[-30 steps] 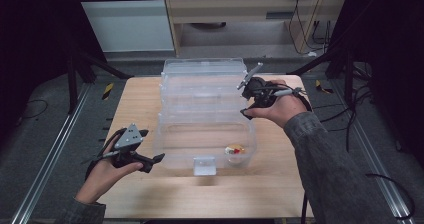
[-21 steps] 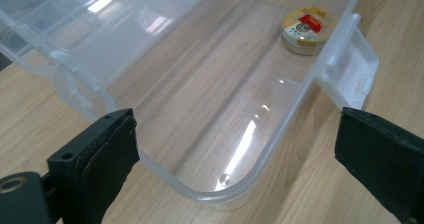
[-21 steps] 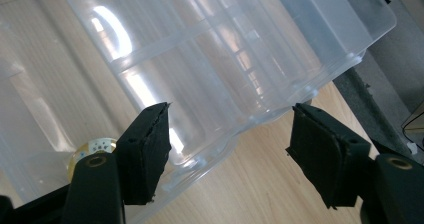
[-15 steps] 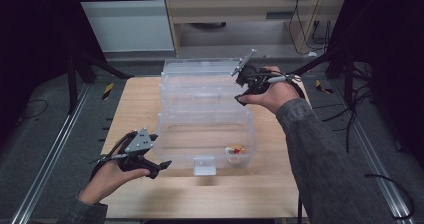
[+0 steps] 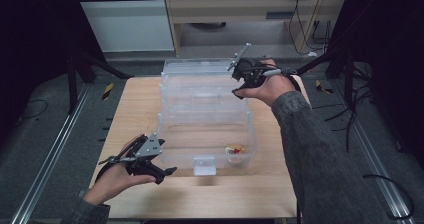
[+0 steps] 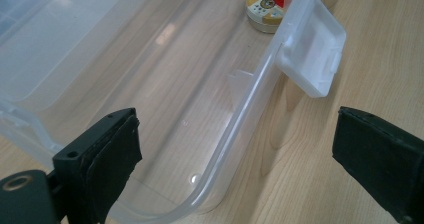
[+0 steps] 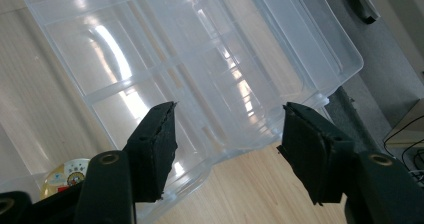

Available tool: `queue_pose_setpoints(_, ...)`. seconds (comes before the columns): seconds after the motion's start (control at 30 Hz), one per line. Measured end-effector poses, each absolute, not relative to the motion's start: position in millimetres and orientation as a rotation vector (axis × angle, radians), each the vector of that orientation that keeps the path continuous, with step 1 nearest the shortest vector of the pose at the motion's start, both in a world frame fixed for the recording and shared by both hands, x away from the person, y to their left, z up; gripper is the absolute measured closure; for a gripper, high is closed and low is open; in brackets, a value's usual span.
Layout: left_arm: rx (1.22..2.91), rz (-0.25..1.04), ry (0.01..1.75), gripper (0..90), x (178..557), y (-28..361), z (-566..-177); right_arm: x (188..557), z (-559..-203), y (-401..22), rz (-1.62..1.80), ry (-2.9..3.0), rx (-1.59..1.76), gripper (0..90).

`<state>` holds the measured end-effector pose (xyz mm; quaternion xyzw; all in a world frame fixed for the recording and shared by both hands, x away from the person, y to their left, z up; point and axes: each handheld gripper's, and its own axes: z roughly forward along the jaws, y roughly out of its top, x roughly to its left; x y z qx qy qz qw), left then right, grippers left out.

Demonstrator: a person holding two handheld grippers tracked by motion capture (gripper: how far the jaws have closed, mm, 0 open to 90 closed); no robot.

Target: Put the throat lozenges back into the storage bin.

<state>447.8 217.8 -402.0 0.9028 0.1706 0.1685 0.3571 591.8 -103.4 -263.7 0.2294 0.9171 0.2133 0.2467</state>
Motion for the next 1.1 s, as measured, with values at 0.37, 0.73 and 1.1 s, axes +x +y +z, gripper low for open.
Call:
queue_pose_setpoints(0.37, 2.352, 0.424, 0.422, 12.0, 452, 215, -413, 604, -278, -95, 0.540, 2.531, 0.563, 45.1)
queue_pose_setpoints(0.73, 2.367, 0.383, 0.399, 23.3, 461, 208, -423, 620, -294, -82, 0.539, 2.560, 0.533, 42.2)
queue_pose_setpoints(1.1, 2.389, 0.371, 0.396, 39.2, 466, 208, -430, 628, -303, -73, 0.500, 2.586, 0.513, 43.3)
